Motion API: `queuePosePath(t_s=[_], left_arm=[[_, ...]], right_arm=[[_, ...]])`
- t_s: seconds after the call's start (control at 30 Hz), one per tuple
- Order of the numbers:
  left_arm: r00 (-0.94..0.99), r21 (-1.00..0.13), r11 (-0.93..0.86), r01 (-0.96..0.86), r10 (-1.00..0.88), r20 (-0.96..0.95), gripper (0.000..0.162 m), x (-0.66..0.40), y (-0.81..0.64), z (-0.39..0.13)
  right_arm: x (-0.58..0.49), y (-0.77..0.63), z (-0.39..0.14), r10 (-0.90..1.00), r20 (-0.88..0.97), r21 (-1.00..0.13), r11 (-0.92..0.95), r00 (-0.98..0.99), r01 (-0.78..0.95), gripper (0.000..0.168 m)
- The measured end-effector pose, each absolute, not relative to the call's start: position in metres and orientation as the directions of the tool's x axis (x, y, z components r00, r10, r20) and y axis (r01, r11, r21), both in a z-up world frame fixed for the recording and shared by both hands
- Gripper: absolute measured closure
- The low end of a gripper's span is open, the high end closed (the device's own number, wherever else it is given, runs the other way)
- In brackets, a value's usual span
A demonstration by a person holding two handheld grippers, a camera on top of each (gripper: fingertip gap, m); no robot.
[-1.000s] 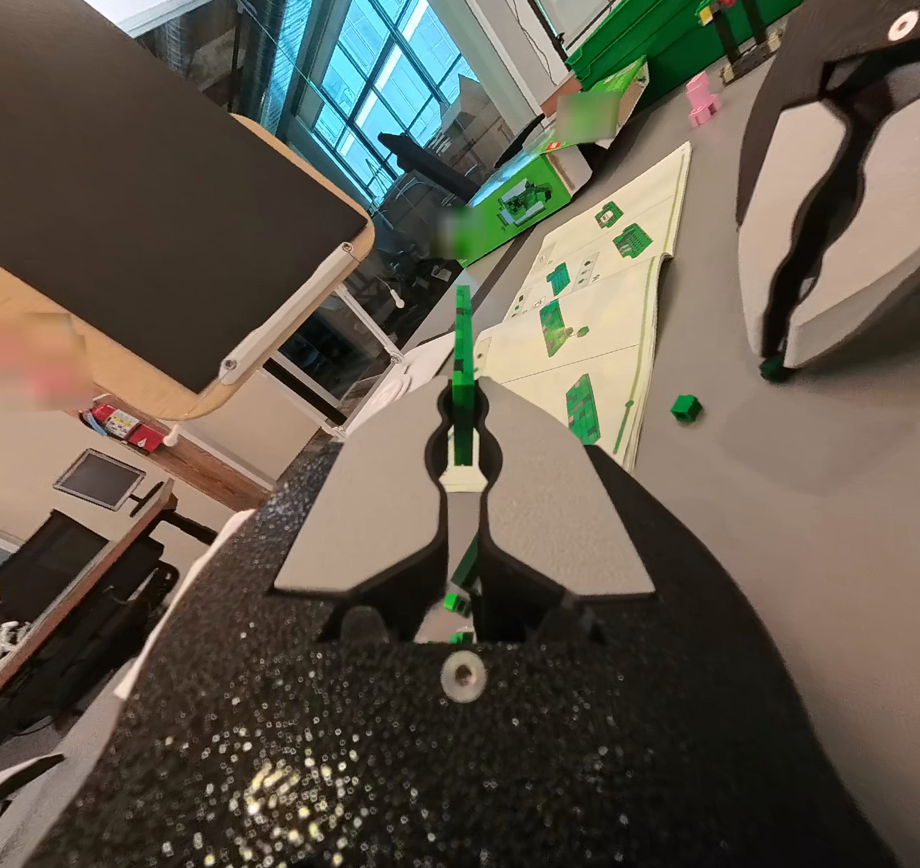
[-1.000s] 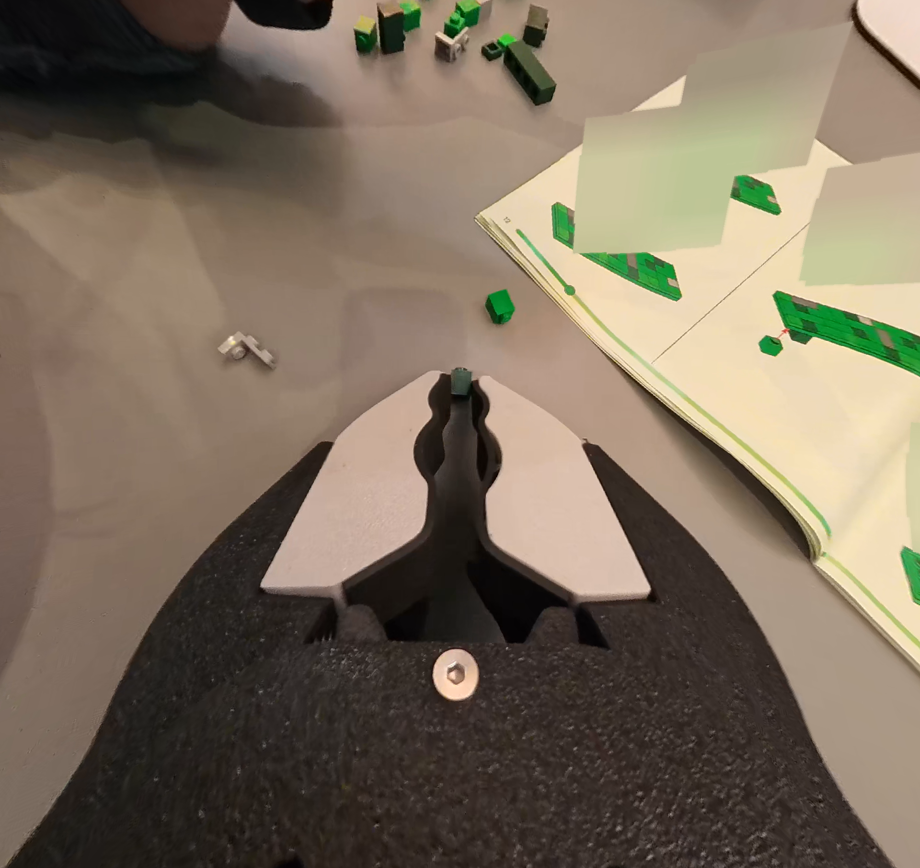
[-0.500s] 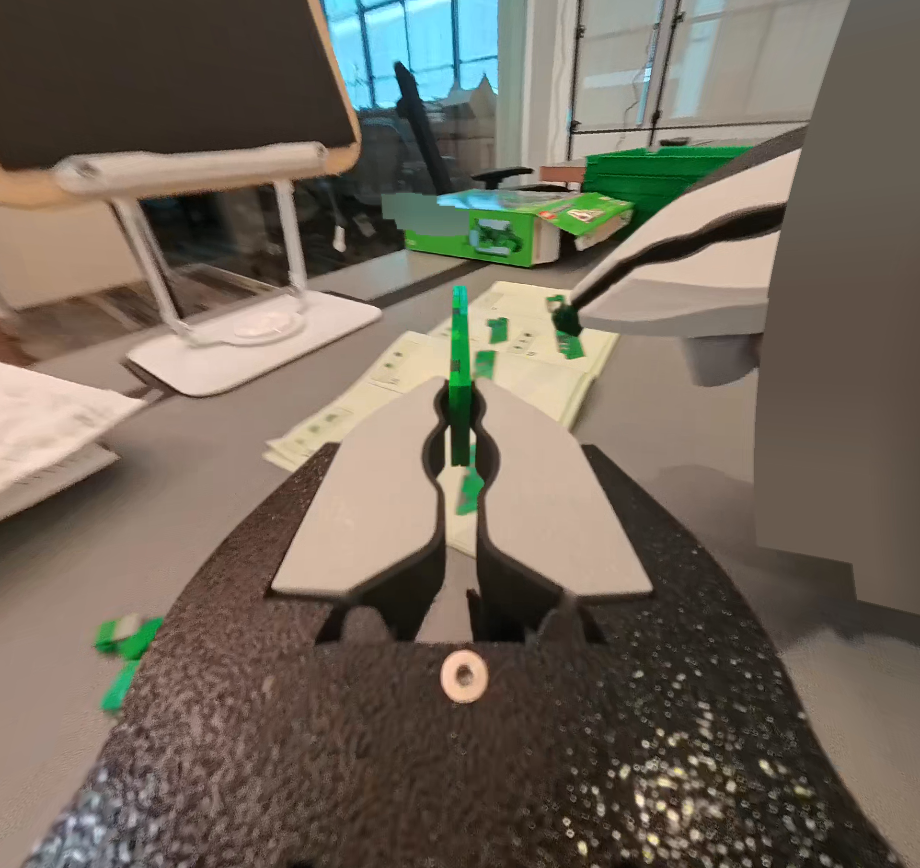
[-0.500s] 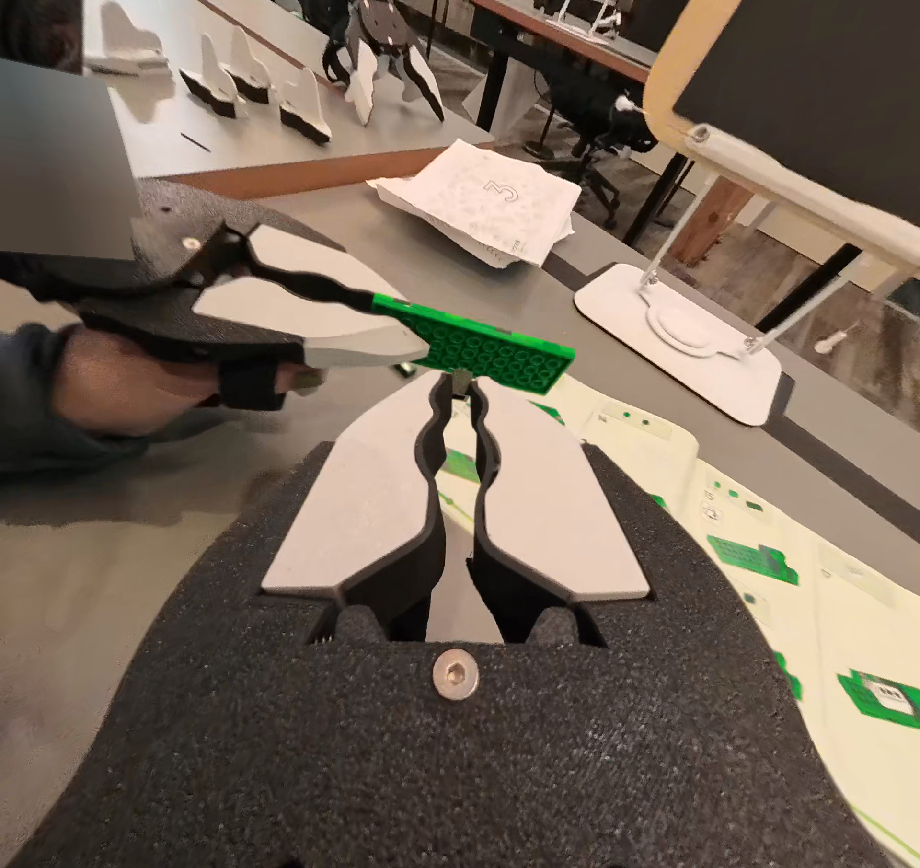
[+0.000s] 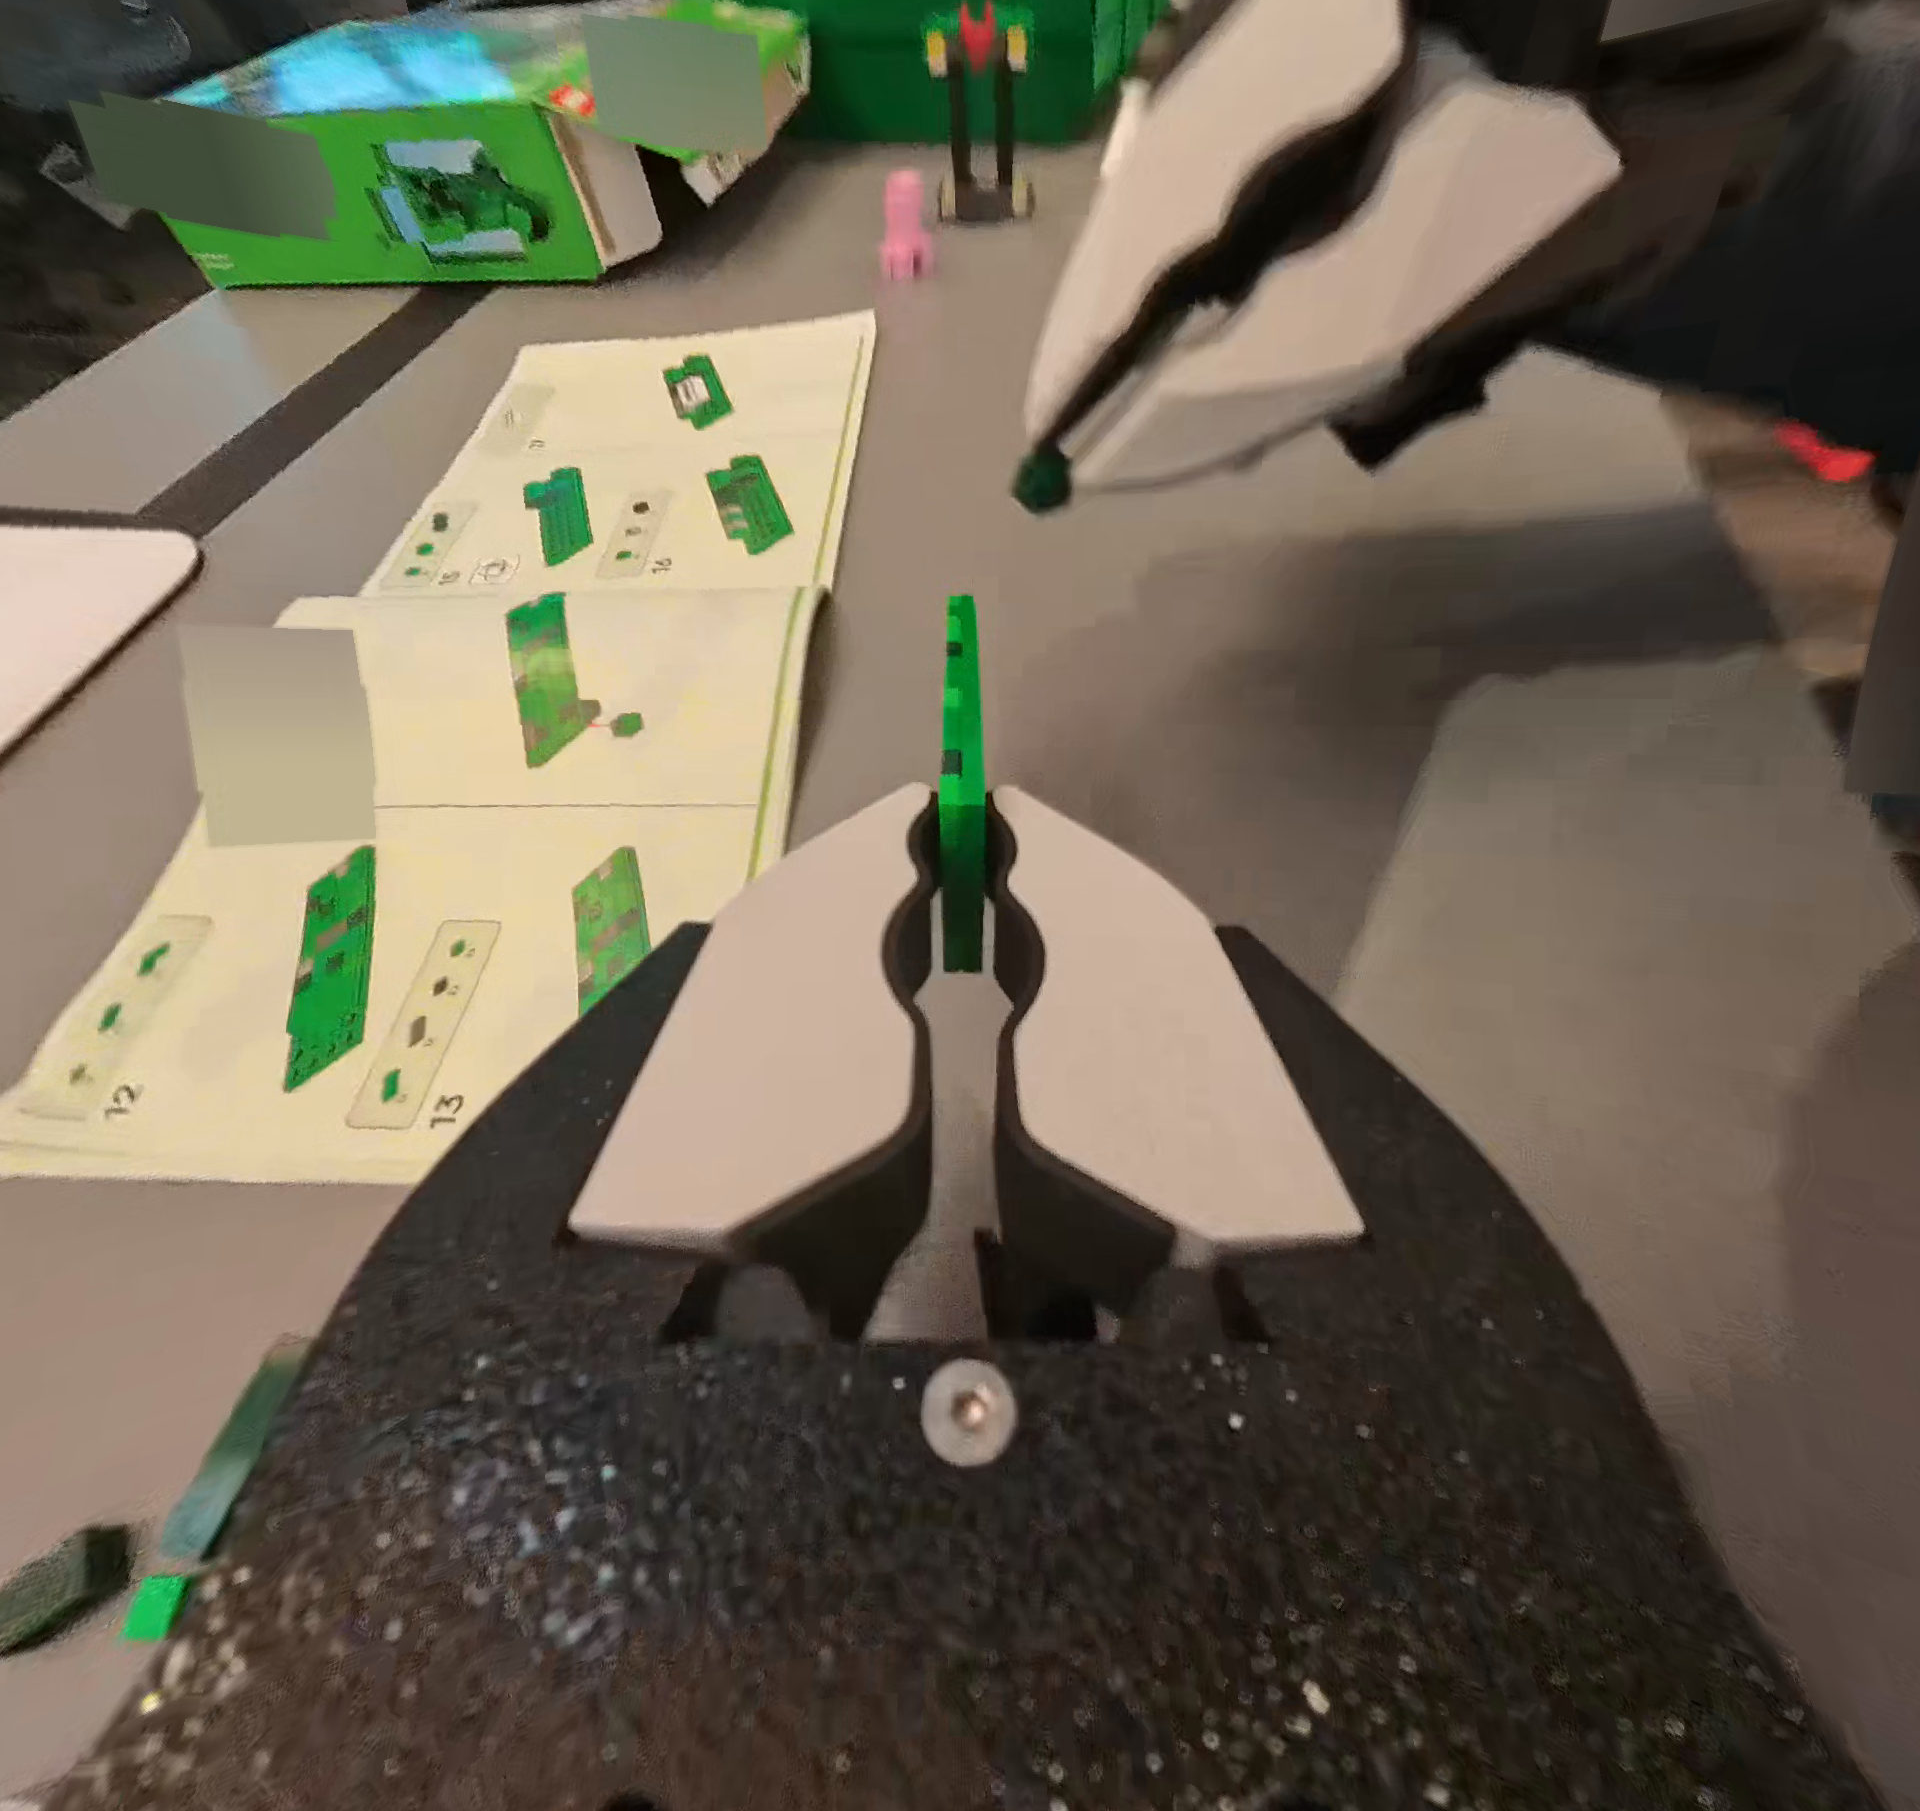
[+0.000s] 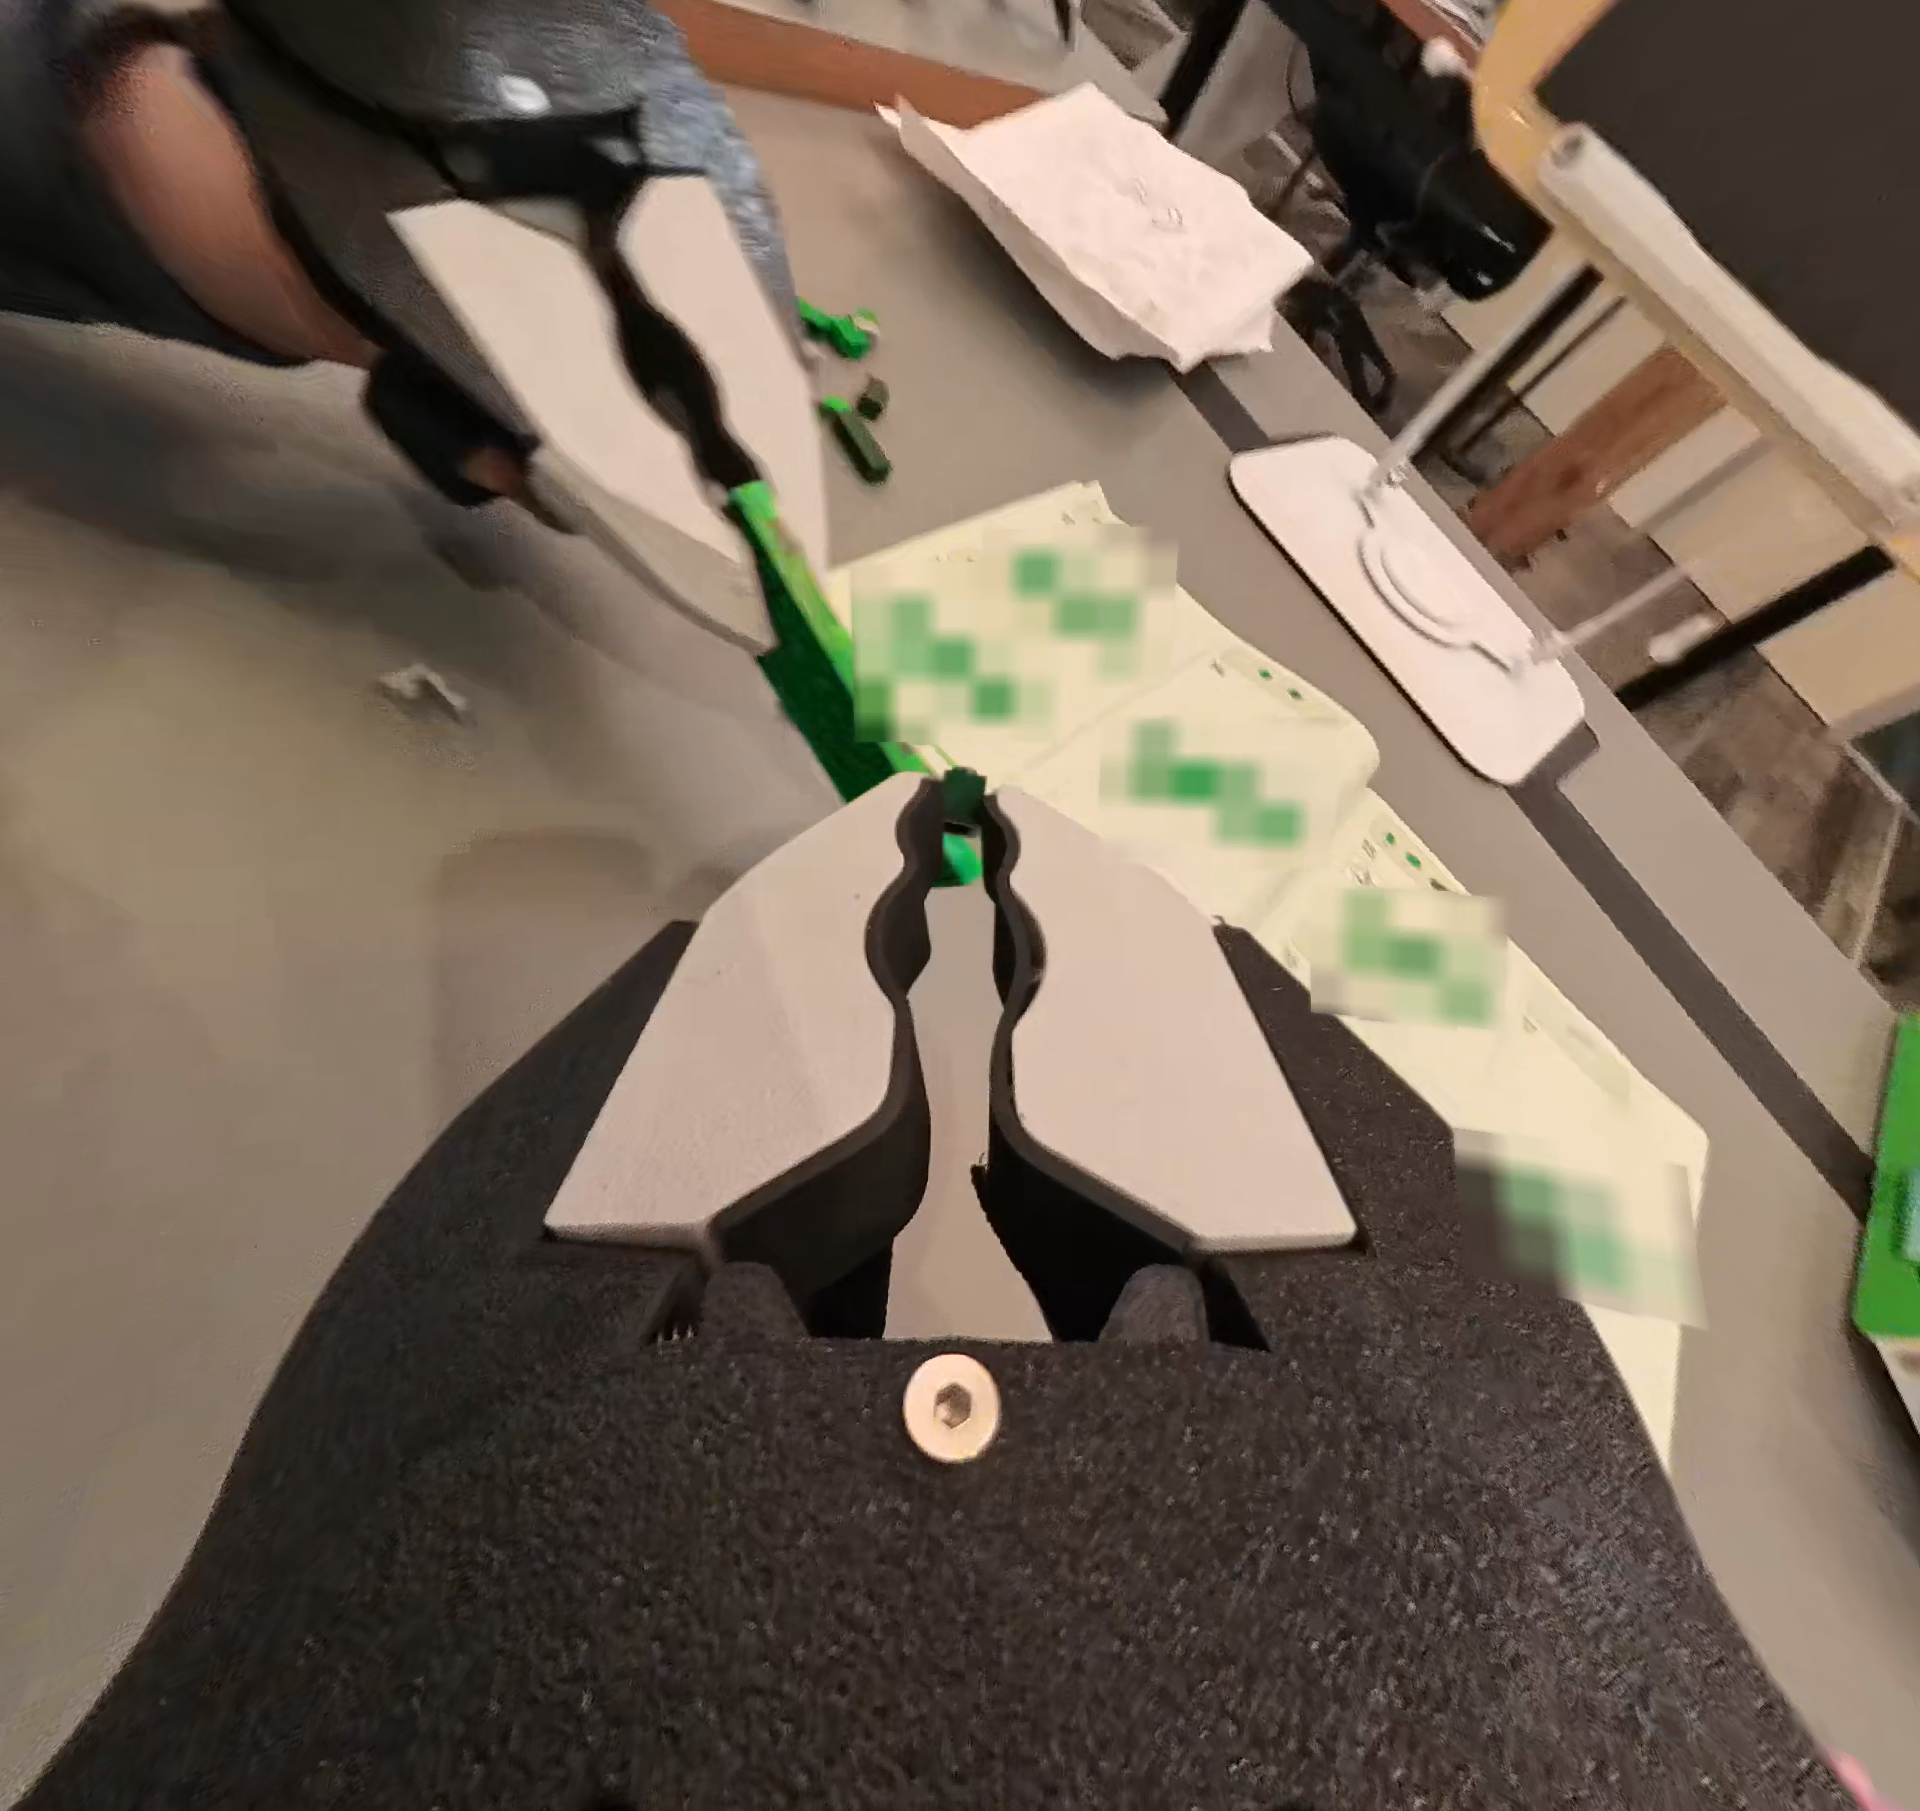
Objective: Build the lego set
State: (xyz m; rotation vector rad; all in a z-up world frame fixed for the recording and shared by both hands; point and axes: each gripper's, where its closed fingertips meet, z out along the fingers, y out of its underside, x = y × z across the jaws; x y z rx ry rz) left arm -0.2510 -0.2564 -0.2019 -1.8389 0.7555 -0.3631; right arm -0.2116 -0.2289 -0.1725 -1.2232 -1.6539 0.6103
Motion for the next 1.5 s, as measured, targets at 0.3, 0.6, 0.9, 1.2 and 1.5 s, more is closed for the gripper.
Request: queuePosePath(t_s=[0.3, 0.6, 0.9, 1.2, 1.5], left_arm=[[0.671, -0.843, -0.161, -0.514, -0.688, -0.277, 0.156, -0.213, -0.253, -0.218], [0.745, -0.859, -0.306, -0.409, -0.656, -0.121, 0.156, -0.222, -0.244, -0.219], [0.738, -0.879, -0.247, -0.408, -0.656, -0.158, 0.156, -0.221, -0.243, -0.213], [0.707, -0.901, -0.214, -0.377, -0.695, -0.131, 0.156, -0.216, -0.247, -0.211], [0.647, -0.925, -0.106, -0.364, -0.743, -0.169, 0.156, -0.203, -0.257, -0.198]], right_arm=[[-0.193, -0.241, -0.130, 0.989, -0.004, -1.000, -0.007, -0.148, -0.023, 0.162], [-0.159, -0.169, -0.216, 0.973, 0.214, -0.818, 0.129, 0.088, 0.561, 0.162], [-0.150, -0.190, -0.257, 0.976, 0.164, -0.705, 0.219, -0.145, 0.674, 0.162], [-0.155, -0.195, -0.229, 0.970, 0.189, -0.757, 0.242, -0.150, 0.608, 0.111], [-0.190, -0.235, -0.215, 0.839, 0.379, -0.680, 0.538, -0.389, 0.497, 0.156]])
